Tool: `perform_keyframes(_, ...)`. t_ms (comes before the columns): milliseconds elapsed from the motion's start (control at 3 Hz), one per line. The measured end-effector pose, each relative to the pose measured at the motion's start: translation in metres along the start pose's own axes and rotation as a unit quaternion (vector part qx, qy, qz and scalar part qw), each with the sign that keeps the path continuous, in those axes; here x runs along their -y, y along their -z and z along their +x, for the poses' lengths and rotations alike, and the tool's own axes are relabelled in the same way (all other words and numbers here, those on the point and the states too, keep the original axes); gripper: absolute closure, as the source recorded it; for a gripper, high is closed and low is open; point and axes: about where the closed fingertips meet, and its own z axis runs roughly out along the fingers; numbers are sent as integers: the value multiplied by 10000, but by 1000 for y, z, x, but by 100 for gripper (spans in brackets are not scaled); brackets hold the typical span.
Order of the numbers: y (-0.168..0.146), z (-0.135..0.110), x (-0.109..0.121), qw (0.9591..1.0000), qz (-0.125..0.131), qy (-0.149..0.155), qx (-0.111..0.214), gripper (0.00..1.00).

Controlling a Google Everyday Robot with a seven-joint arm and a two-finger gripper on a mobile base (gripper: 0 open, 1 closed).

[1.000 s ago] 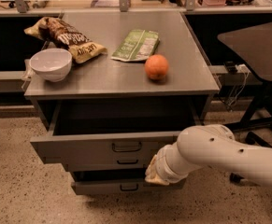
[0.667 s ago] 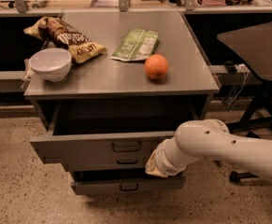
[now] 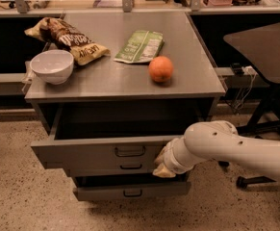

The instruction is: Close top drawer

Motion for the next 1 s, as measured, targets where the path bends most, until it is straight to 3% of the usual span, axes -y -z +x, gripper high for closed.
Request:
perform_keyframes(667,-1,3,10,9993,347,-74,112,0)
perform_keyframes(1000,-1,3,10,9993,347,-74,112,0)
